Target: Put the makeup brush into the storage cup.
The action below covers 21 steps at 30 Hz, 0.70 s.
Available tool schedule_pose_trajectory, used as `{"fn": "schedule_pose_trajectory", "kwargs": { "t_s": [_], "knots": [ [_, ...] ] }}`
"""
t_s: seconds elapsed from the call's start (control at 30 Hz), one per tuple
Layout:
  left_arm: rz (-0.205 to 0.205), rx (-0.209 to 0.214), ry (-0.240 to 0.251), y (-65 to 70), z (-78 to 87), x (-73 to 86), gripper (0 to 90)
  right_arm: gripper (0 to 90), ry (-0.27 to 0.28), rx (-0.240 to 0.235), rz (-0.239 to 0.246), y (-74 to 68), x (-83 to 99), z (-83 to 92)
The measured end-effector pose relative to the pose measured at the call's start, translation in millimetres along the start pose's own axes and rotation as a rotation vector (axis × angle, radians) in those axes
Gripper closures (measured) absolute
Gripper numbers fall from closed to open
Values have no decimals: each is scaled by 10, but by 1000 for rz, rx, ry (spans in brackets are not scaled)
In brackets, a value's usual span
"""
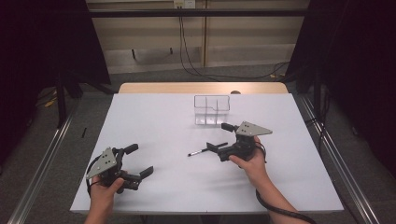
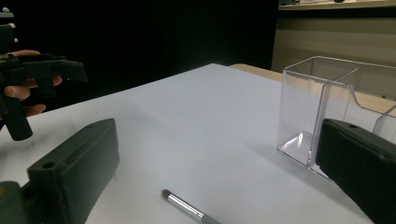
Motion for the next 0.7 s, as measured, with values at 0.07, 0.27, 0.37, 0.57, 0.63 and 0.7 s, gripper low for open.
{"fn": "schedule_pose_trajectory", "kwargs": {
  "t_s": [0.07,0.27,0.37,0.57,0.63,0.7],
  "knots": [
    [3,2,1,3,-5,3,0,0,-1,0,2,4,-4,-8],
    [8,-2,3,-1,-7,5,0,0,-7,-5,-7,61,-20,-93],
    [7,-2,2,-9,0,6,0,0,-16,-2,-6,90,-16,-123],
    [9,-4,2,-27,6,11,0,0,-31,-1,-5,127,-7,-164],
    [10,-4,2,-30,6,11,0,0,-40,-2,-6,137,-5,-181],
    [13,-2,5,-29,4,11,0,0,-45,-8,-6,143,-6,-199]
  ]
}}
Point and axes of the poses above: each handheld gripper's, and its own axes: z roughly backward along the jaws, x roughly out of its underside, y roughly to its right, the point moved 7 cm from there along -z, roughly forward along the jaws, and after that the axes turned 1 degree about x, right-handed, at the moved point
